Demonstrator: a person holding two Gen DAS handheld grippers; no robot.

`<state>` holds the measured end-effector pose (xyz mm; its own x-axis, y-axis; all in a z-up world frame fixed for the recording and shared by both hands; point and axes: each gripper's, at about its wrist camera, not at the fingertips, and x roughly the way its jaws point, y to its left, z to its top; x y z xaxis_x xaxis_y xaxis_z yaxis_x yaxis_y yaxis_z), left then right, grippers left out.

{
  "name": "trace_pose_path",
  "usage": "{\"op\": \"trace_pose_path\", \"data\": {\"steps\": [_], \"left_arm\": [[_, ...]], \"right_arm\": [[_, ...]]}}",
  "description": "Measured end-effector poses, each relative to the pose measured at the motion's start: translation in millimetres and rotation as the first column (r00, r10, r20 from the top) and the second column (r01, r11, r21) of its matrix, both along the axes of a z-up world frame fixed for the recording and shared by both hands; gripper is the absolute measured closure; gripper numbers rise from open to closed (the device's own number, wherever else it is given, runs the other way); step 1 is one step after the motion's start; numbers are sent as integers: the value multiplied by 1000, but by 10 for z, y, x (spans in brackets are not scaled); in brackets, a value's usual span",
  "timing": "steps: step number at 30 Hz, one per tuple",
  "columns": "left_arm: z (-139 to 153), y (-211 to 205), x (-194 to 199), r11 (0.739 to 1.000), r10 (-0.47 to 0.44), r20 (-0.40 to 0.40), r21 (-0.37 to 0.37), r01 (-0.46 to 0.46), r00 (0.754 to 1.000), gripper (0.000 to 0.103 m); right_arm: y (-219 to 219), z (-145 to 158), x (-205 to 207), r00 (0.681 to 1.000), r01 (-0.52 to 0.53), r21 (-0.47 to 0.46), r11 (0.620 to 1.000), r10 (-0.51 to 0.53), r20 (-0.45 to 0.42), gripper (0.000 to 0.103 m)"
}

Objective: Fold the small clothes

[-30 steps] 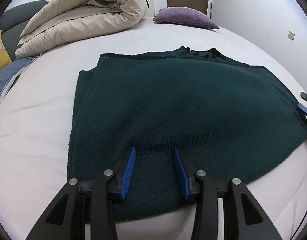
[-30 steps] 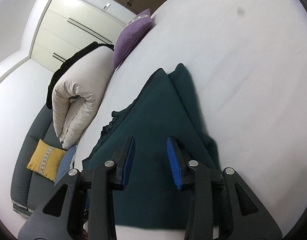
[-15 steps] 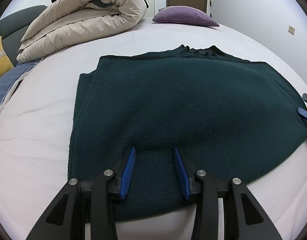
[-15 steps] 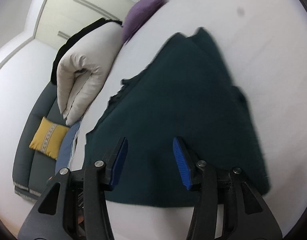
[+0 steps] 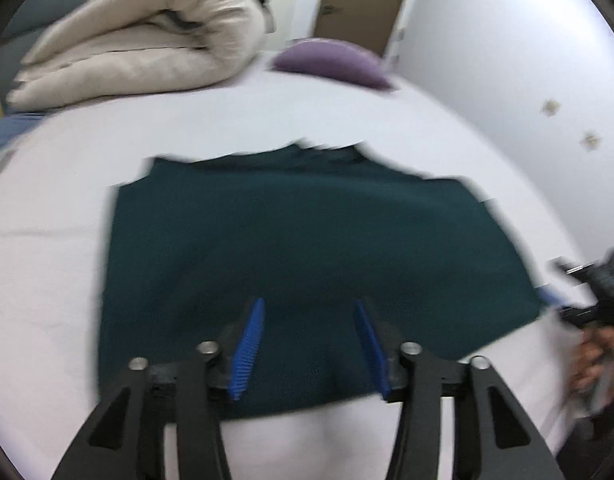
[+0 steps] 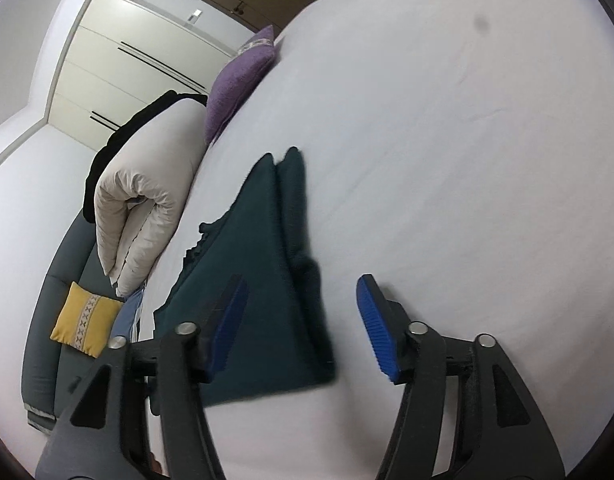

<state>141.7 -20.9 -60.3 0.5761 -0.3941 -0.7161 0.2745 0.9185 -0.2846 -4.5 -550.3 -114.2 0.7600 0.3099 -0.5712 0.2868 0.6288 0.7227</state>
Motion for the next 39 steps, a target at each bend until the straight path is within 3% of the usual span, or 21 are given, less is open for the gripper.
{"op": "trace_pose_path", "data": {"steps": [3, 5, 7, 12, 15, 17, 20, 21, 22, 25, 31, 34, 36, 38, 39], "left_arm": [[-51, -163, 229, 994, -36, -52, -108, 30, 998, 47], [-140, -221, 385, 990, -41, -93, -141, 27, 995, 48], [-234, -249, 551, 981, -43, -147, -195, 14, 988, 54], [-289, -312, 781, 981, -42, -168, -192, 9, 985, 54], [-417, -319, 862, 983, -41, -203, -184, 3, 978, 58], [-466, -288, 870, 981, -35, -208, -192, -6, 977, 64], [-539, -193, 873, 971, -36, -218, -238, -17, 975, 71], [-564, -164, 877, 969, -35, -222, -247, -21, 974, 77], [-592, -118, 871, 967, -30, -228, -251, -29, 973, 85], [-655, -29, 917, 958, -28, -250, -283, -45, 968, 94], [-690, 41, 941, 948, -42, -251, -314, -40, 967, 96], [-691, 133, 921, 932, -44, -259, -359, -54, 965, 96], [-685, 271, 895, 909, -35, -274, -409, -84, 961, 96], [-628, 486, 844, 875, -6, -270, -467, -125, 963, 82], [-597, 582, 818, 858, 3, -263, -495, -138, 965, 66]], "right_arm": [[60, -22, 99, 999, -54, 16, 998, 54, -2, 35], [133, -27, 213, 994, -100, 23, 995, 101, -28, 35], [183, -38, 322, 991, -119, 32, 992, 121, -57, 35], [273, -101, 613, 981, -152, 81, 985, 161, -113, 39], [289, -156, 720, 979, -144, 133, 981, 161, -124, 54], [321, -223, 783, 976, -142, 169, 975, 166, -138, 71], [374, -282, 830, 976, -126, 166, 978, 152, -155, 87], [387, -285, 820, 978, -119, 166, 979, 144, -152, 87], [398, -277, 813, 979, -113, 160, 981, 137, -150, 88], [488, -187, 799, 980, -107, 88, 990, 120, -156, 90], [843, 233, 945, 980, -124, -100, 987, 106, -168, 91], [1294, 589, 1127, 972, -204, -240, 949, 167, -165, 91], [1819, 861, 1290, 948, -315, -340, 886, 276, -158, 91], [2328, 1008, 1397, 905, -424, -386, 819, 396, -153, 91], [2584, 1042, 1438, 877, -476, -410, 778, 453, -158, 91]]}}
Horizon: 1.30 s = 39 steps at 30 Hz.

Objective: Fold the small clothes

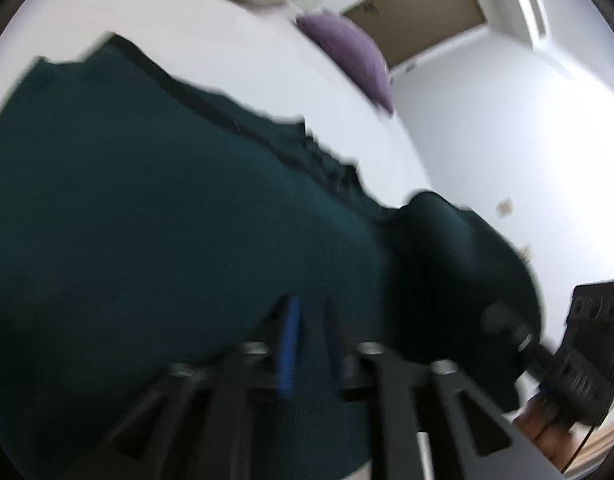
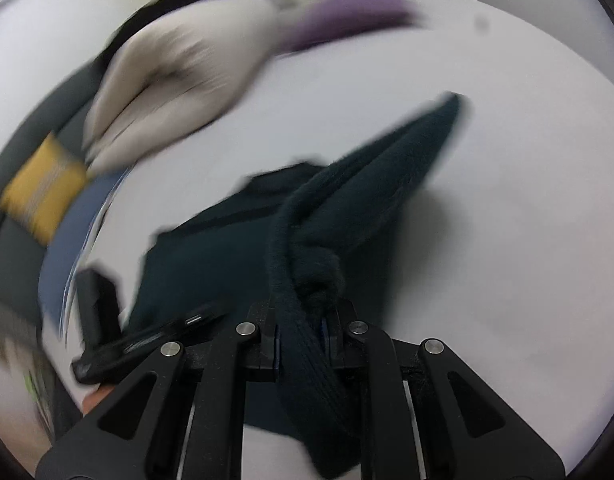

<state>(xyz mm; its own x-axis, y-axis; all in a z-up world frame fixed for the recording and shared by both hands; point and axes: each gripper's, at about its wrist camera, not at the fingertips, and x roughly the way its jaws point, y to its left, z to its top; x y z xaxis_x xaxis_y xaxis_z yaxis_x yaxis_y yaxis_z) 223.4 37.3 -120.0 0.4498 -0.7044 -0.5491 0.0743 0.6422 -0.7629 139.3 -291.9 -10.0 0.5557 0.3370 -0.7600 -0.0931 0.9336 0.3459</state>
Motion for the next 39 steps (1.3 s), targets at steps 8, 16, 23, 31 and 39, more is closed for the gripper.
{"op": "trace_pose_path", "data": {"steps": [8, 16, 23, 31, 39], "left_arm": [[74, 311, 68, 982, 22, -52, -185, -31, 998, 32], [59, 279, 250, 980, -22, -93, -200, 2, 995, 25], [-120, 689, 132, 952, 43, -113, -296, -75, 993, 25], [-185, 676, 77, 936, 20, -123, -347, -62, 992, 19], [-141, 363, 203, 950, -36, -156, -312, -15, 987, 31]], "right_arm": [[1052, -355, 152, 979, -202, -138, 970, 196, -56, 91], [1316, -447, 44, 939, -332, -389, 859, 341, -47, 91], [1697, -431, -4, 866, -425, -667, 612, 490, -103, 91], [1997, -485, -219, 820, -407, -812, 418, 558, -124, 91], [1753, -375, -118, 842, -381, -752, 538, 538, -42, 90]]}}
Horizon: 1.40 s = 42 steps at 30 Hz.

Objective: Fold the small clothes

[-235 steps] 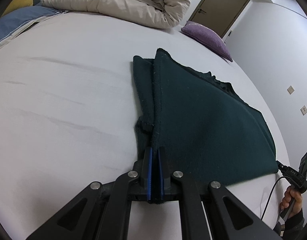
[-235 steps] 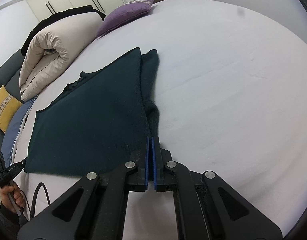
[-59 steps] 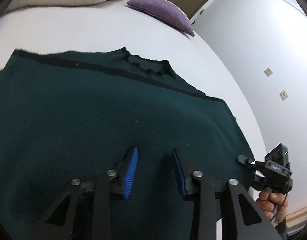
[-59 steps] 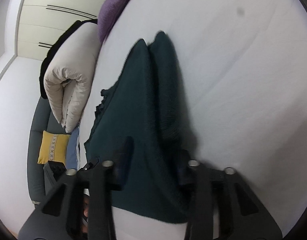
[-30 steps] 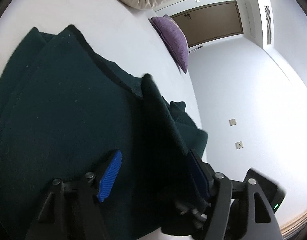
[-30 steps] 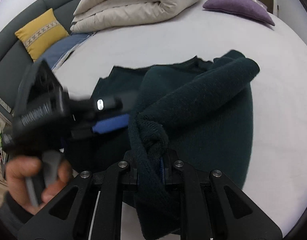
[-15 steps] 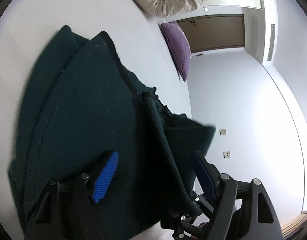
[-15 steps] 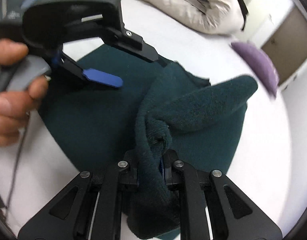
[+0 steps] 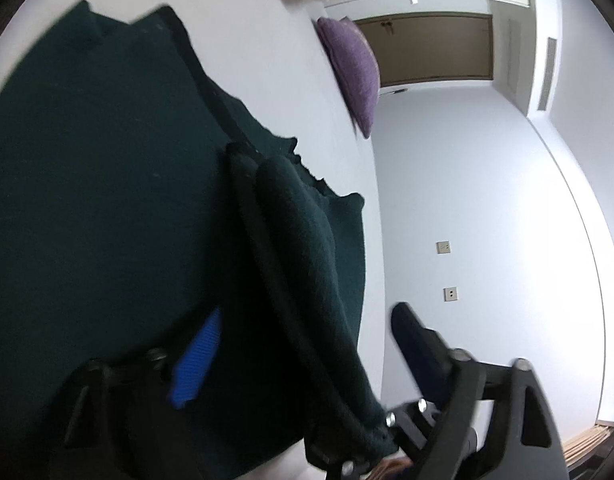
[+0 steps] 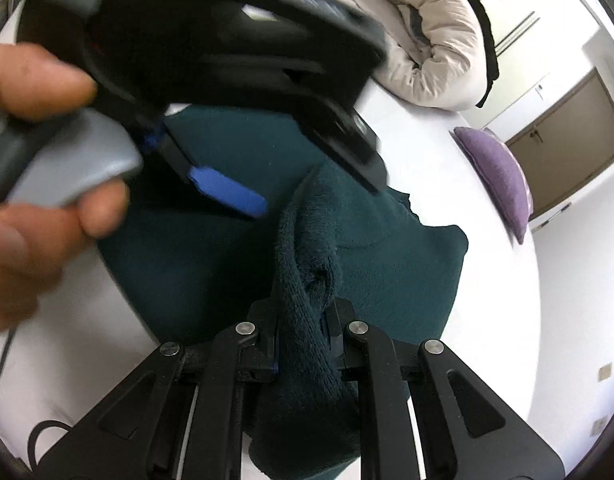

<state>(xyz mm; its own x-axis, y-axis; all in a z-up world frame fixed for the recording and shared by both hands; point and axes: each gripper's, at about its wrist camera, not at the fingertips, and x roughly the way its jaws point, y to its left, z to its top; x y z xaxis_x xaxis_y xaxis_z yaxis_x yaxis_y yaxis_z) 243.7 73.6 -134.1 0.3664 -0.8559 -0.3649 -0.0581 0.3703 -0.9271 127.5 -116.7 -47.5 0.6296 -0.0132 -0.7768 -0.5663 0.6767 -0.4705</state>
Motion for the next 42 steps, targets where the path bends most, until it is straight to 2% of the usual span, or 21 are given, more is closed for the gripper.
{"op": "trace_pose_path", "data": {"steps": [1, 2, 4, 6, 8, 9, 10, 11, 13, 14, 16, 18, 21, 23, 27, 33, 36, 39, 41, 42], "left_arm": [[-23, -41, 51, 1000, -15, -13, -6, 14, 1000, 43], [-58, -85, 98, 999, -32, -34, -15, 32, 999, 49], [-116, -185, 158, 998, -61, -64, -9, 61, 996, 75], [-119, -191, 179, 998, -65, -70, 8, 65, 995, 85], [-122, -187, 178, 998, -64, -65, 6, 65, 996, 87], [-103, -160, 170, 998, -66, -61, 10, 66, 996, 89], [-85, -119, 162, 997, -70, -55, 23, 71, 996, 89], [-65, -84, 171, 996, -75, -49, 36, 77, 996, 90], [-7, 7, 181, 995, -78, -35, 60, 80, 996, 90], [46, 83, 176, 994, -80, -24, 76, 81, 997, 90], [152, 185, 220, 991, -76, 2, 113, 75, 997, 90], [240, 340, 211, 988, -64, 21, 144, 61, 998, 91], [297, 486, 223, 986, -53, 34, 161, 47, 998, 91], [328, 584, 221, 983, -59, 48, 176, 49, 997, 91], [314, 797, 259, 984, -29, 44, 177, 21, 999, 91], [264, 1044, 260, 986, -5, 36, 165, -1, 999, 91], [183, 1110, 227, 986, 5, 22, 166, -8, 1000, 91], [45, 1103, 267, 987, 30, -2, 161, -29, 1000, 91], [-115, 1076, 316, 975, 53, -43, 217, -42, 998, 90], [-173, 1069, 333, 975, 58, -53, 217, -46, 997, 90]], "right_arm": [[-1, 2, 19, 1000, -1, 10, 1000, 1, 0, 89], [-42, 12, 15, 1000, -1, 28, 1000, 1, -4, 87], [-112, 30, 27, 1000, 9, 74, 997, -8, -20, 87], [-216, 22, 40, 998, 26, 131, 991, -17, -62, 82], [-345, 100, -9, 993, 46, 208, 977, -22, -115, 74], [-495, 199, -73, 991, 65, 287, 956, -27, -134, 72], [-614, 258, -111, 989, 75, 350, 934, -23, -148, 66], [-773, 355, -144, 986, 89, 432, 897, -18, -164, 56], [-1131, 521, -153, 980, 132, 596, 792, -15, -197, 54], [-1257, 563, -125, 976, 162, 640, 751, -28, -214, 54], [-1548, 568, 2, 968, 231, 676, 700, -93, -234, 54], [-1720, 497, 148, 954, 290, 686, 667, -146, -261, 54], [-1809, 276, 308, 937, 342, 702, 625, -167, -308, 54], [-1755, 138, 380, 929, 360, 684, 634, -180, -323, 52], [-1495, -53, 411, 945, 303, 673, 675, -121, -304, 53], [-1126, -258, 317, 944, 279, 668, 690, -68, -324, 53], [-953, -342, 353, 943, 260, 649, 715, -43, -330, 53], [-817, -401, 349, 940, 251, 646, 721, -22, -340, 52], [-748, -499, 361, 935, 255, 632, 732, -20, -355, 52], [-693, -587, 393, 930, 265, 627, 732, -21, -368, 52]]}}
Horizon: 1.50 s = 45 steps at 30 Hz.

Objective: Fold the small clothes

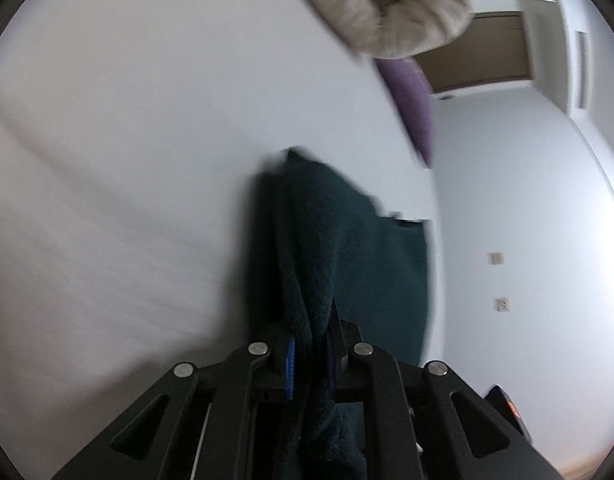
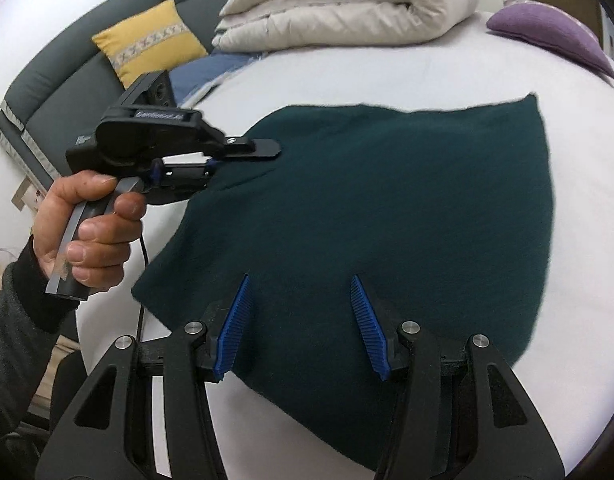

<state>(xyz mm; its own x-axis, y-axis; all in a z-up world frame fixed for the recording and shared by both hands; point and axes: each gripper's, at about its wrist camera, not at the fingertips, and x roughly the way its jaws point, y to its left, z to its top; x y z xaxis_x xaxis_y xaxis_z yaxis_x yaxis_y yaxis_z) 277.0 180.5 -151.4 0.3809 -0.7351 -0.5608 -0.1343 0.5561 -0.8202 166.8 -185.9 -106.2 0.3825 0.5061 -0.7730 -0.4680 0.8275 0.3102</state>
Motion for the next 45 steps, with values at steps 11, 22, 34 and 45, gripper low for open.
{"op": "trace_pose_path", "data": {"steps": [11, 22, 34, 45], "left_arm": [[1143, -565, -724, 912, -89, 348, 405, -64, 933, 86], [364, -694, -778, 890, -162, 284, 456, 15, 945, 99], [322, -644, -871, 902, -167, 296, 430, 25, 940, 99], [1106, -992, -370, 875, -173, 373, 483, -31, 912, 72]], "right_arm": [[-399, 10, 100, 995, 82, 266, 961, -66, -69, 53], [-947, -542, 293, 948, 217, 460, 861, -74, -309, 63], [-1065, -604, 217, 953, 120, 418, 900, 13, -303, 71], [-864, 132, 1422, 976, 157, 457, 875, -68, -205, 62]]}}
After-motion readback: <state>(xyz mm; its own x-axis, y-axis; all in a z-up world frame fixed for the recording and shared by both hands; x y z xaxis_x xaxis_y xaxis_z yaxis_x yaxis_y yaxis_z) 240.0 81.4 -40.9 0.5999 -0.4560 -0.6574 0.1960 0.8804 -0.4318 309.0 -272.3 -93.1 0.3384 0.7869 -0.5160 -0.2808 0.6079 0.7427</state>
